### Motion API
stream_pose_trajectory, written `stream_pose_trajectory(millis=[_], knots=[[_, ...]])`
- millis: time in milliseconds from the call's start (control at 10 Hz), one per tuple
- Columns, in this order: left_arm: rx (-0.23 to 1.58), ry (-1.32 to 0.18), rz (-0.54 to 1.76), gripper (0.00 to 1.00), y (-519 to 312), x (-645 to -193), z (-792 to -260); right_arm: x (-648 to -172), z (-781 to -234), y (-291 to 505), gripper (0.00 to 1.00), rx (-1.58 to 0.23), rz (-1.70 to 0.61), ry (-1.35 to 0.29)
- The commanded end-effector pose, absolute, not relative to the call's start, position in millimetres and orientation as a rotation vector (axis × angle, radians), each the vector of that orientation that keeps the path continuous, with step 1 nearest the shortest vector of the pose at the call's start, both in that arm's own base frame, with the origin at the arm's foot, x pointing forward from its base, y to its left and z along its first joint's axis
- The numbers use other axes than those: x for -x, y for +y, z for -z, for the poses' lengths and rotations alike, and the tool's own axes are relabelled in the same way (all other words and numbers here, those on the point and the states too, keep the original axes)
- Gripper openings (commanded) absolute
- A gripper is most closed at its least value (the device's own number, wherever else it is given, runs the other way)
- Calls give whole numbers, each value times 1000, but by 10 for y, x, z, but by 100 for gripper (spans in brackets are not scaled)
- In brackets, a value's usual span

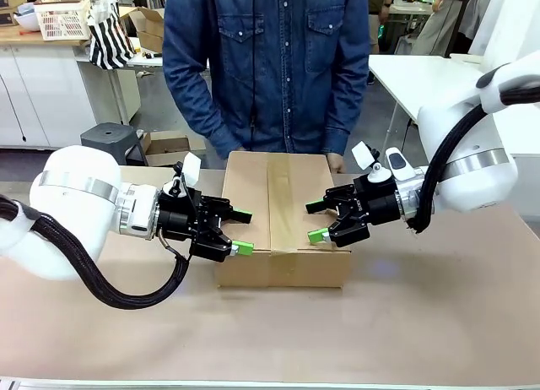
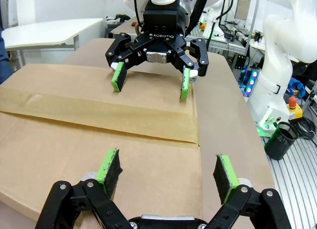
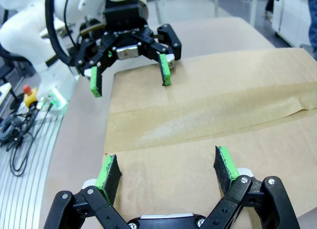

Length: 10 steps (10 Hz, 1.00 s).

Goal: Pack the gift set into the box.
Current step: Press and hold the closed box until the human finishes sealing it.

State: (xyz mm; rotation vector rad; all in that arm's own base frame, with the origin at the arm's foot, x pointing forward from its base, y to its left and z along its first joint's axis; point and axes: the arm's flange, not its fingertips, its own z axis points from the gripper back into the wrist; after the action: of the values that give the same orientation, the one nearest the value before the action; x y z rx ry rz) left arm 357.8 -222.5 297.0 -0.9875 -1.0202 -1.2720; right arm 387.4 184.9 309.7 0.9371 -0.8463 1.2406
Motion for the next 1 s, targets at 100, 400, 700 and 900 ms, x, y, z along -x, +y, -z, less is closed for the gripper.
stream_pose_trajectory(millis=[100, 400, 700, 900], knots=[[976, -1022, 1285, 100, -2216, -3547, -2946, -3862, -3078, 1846, 100, -933, -1243, -843], [976, -1022, 1285, 100, -2216, -3547, -2946, -3862, -3078, 1846, 100, -933, -1243, -843], [976, -1022, 1285, 100, -2216, -3547, -2946, -3862, -3078, 1846, 100, -933, -1243, -843], [976, -1022, 1285, 100, -2216, -3547, -2946, -3862, -3078, 1846, 100, -933, -1243, -843]])
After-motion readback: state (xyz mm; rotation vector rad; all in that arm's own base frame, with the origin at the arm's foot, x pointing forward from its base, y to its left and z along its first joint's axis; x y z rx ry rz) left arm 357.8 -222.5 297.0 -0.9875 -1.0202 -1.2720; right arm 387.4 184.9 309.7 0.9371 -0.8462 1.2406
